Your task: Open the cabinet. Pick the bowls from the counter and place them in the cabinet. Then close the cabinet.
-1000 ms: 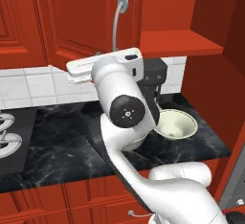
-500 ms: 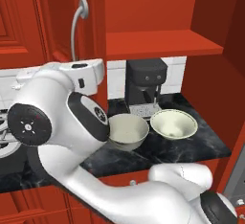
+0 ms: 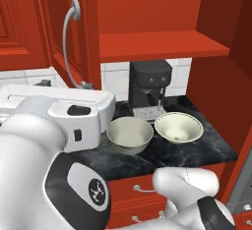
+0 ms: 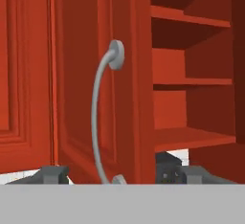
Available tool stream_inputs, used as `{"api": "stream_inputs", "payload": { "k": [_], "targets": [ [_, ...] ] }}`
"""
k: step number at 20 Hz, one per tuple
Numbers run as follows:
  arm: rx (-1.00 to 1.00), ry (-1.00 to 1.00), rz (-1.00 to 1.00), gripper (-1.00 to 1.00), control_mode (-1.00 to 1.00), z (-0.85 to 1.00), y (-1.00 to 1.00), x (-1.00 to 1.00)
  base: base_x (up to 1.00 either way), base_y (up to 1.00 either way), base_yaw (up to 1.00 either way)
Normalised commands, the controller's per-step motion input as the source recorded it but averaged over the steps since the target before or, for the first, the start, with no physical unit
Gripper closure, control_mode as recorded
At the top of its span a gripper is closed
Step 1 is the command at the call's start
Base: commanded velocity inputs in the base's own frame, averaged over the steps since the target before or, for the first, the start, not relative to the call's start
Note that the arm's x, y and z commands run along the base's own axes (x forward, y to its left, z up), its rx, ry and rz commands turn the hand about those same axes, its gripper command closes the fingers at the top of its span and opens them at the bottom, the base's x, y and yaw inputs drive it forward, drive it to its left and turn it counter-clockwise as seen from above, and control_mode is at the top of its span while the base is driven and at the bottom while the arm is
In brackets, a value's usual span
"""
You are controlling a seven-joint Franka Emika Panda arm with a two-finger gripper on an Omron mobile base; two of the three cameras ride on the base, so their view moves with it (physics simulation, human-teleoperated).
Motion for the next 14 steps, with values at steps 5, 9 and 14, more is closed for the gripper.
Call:
{"api": "stream_inputs", "payload": {
  "k": [5, 9, 14],
  "targets": [
    [0.07, -0.36, 0.12, -1.00, -1.00, 0.11, -0.45, -0.90, 0.00, 0.00, 0.00],
    [0.17, -0.15, 0.20, -1.00, -1.00, 0.04, -1.00, -0.10, 0.00, 0.00, 0.00],
    [0.20, -0.08, 0.26, -1.00, -1.00, 0.00, -1.00, 0.16, 0.00, 0.00, 0.00]
  ]
}}
